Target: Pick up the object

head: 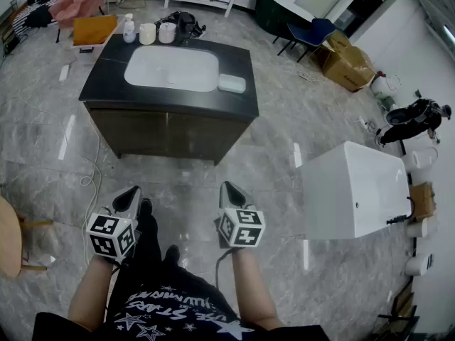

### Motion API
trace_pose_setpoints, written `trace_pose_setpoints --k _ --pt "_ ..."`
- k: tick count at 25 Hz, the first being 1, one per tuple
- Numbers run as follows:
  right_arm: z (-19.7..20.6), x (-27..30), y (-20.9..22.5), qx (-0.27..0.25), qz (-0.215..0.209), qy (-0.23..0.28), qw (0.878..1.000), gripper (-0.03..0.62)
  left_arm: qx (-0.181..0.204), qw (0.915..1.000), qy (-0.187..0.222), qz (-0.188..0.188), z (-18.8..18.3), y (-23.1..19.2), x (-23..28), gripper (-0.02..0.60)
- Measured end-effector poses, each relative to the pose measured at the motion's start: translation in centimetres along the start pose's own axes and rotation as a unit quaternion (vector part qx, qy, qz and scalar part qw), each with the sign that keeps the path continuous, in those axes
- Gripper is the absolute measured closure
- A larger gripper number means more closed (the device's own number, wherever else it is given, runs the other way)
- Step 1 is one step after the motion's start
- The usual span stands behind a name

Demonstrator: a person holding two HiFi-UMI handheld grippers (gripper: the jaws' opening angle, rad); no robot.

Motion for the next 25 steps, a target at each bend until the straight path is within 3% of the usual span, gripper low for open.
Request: trace_pose_setpoints --k 6,13,23,25 --pt "0.7 -0.2 0.0 0.008 -0.003 -0.001 1.000 0.589 -0.004 1.0000 -0.006 0.003 0.9 1.0 -0.3 0.575" --pt "0.2 0.5 0.8 0.017 0.007 0.004 1.000 0.589 -0.006 0.9999 -0.002 -0.008 0.2 -0.7 0.4 0.575" --pt "-5.9 4.2 0.2 0.017 0.011 0.060 0.998 0.589 0.021 0.9995 0.021 0.014 -3.6 -3.2 4.2 0.574" --pt "-7.6 5.6 -0.3 0.012 0.003 0.064 0.998 0.558 0.021 0.9993 0.029 0.014 -5.3 -4.6 5.3 0.574"
Point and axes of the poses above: the fingertips, and each gripper's own axes: x forward along the fingers, y to its right, z out of its underside, the point moved 3 cm from there along -x, backward along the fingers, and after that the axes turned 8 degrees about x, right-handed, at the moved point
